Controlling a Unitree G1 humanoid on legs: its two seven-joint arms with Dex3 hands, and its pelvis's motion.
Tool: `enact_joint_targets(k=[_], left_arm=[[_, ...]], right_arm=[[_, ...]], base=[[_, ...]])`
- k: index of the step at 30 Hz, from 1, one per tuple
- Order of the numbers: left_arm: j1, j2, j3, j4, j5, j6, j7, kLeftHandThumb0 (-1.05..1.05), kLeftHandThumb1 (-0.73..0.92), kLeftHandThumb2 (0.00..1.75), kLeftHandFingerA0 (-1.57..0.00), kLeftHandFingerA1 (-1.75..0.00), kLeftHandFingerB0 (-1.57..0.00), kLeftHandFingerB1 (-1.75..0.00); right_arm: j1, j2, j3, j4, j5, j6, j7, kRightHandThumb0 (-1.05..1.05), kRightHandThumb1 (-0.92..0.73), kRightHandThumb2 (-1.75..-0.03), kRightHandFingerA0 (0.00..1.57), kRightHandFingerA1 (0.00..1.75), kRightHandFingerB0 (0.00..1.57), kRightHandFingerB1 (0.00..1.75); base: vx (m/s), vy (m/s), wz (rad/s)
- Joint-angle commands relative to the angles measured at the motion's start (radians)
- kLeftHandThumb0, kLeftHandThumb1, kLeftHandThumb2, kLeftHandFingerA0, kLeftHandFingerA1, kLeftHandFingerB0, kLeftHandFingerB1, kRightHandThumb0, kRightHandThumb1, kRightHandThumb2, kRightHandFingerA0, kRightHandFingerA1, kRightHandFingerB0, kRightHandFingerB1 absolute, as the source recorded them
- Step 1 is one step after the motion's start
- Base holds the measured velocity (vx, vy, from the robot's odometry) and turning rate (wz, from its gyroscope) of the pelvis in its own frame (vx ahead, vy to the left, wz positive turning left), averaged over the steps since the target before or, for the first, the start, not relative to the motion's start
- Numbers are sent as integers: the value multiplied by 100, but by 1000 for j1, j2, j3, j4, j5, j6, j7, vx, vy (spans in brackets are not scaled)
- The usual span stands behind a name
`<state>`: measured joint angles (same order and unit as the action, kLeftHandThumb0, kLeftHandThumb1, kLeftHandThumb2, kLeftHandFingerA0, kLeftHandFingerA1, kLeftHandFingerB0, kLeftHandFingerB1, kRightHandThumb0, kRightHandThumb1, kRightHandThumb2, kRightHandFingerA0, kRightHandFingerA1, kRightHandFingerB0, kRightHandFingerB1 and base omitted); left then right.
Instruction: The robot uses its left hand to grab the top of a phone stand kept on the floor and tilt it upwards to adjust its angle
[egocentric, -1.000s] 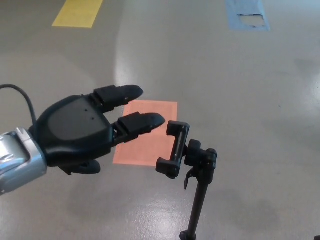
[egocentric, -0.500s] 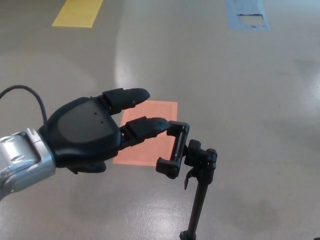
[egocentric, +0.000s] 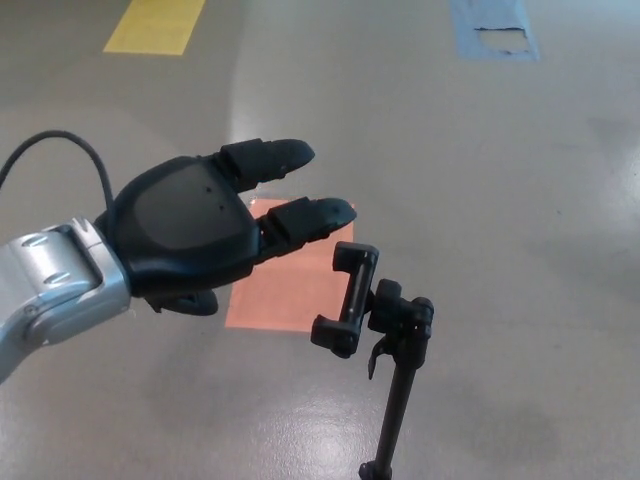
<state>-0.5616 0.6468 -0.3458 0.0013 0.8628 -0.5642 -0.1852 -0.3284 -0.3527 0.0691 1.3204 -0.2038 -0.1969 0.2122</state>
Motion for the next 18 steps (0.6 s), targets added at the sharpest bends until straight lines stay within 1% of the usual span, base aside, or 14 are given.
enact_joint_targets(k=[1, 2, 3, 4, 5, 7, 8, 10, 11, 13, 14, 15, 16, 18], left_arm=[[-28, -8, -12, 19, 26, -2, 3, -47, 32, 64, 0, 0, 0, -15], [-32, -12, -14, 25, 21, -5, 1, -45, 31, 63, 0, 0, 0, -15], [-34, -15, -16, 31, 23, -9, 8, -46, 31, 63, 0, 0, 0, -15], [-34, -15, -16, 33, 24, -9, 10, -46, 31, 63, 0, 0, 0, -15], [-38, -16, -22, 39, 23, -7, -2, -47, 31, 63, 0, 0, 0, -15], [-40, -16, -27, 39, 26, -2, -13, -48, 31, 63, 0, 0, 0, -16], [-40, -16, -28, 40, 29, -1, -11, -48, 33, 65, 0, 0, 0, -17], [-39, -16, -32, 49, 43, -7, 16, -49, 33, 65, 0, 0, 0, -17], [-38, -16, -37, 57, 56, -14, 36, -48, 33, 66, 0, -3, 0, -19], [-34, -17, -42, 61, 70, -13, 52, -49, 34, 67, 0, -3, 0, -21], [-35, -19, -45, 66, 78, -14, 63, -49, 34, 68, 0, -3, 0, -22], [-37, -20, -45, 69, 81, -14, 68, -49, 34, 68, 0, -3, 0, -22], [-36, -18, -47, 66, 77, -15, 62, -50, 34, 67, 0, 0, 0, -20], [-34, -18, -48, 63, 77, -14, 57, -51, 34, 66, 0, 0, 0, -19]], right_arm=[[-5, -18, -2, 1, -5, 11, 16, -39, -41, -104, 0, 50, 0, 49], [-6, -19, -3, 1, -5, 13, 18, -39, -41, -104, 0, 50, 0, 49], [-8, -19, -4, 1, -4, 18, 19, -84, -84, -66, 15, 33, 13, 26], [-8, -19, -4, 1, -5, 19, 18, -84, -84, -66, 15, 33, 13, 26], [-8, -18, -8, 1, -1, 17, 21, -39, -42, -104, 0, 50, 0, 49], [-6, -19, -14, 1, 4, 18, 29, -39, -41, -104, 0, 50, 0, 49], [-6, -19, -15, 1, 4, 18, 29, -93, -70, -105, 7, 43, 7, 38], [-11, -17, -14, 1, 0, 26, 25, -91, -69, -106, 4, 42, 12, 39], [-12, -18, -14, 1, -2, 26, 26, -93, -71, -106, 6, 43, 6, 37], [-11, -17, -16, 1, 0, 26, 28, -92, -69, -106, 1, 41, 12, 34], [-14, -17, -18, 1, 2, 28, 27, -89, -77, -70, 10, 33, 14, 26], [-16, -18, -19, 1, 2, 29, 27, -89, -77, -70, 10, 33, 14, 26], [-18, -18, -20, 0, 3, 30, 30, -89, -68, -105, 1, 42, 13, 36], [-18, -19, -19, 0, 1, 30, 30, -91, -69, -106, 1, 41, 13, 35]], base=[[0, 0, 0], [0, 0, 0], [0, 0, 0], [0, 0, 0], [0, 0, 0], [0, 0, 0], [0, 0, 0], [0, 0, 0], [0, 0, 0], [0, 0, 0], [0, 0, 0], [0, 0, 0], [0, 0, 0], [0, 0, 0]])
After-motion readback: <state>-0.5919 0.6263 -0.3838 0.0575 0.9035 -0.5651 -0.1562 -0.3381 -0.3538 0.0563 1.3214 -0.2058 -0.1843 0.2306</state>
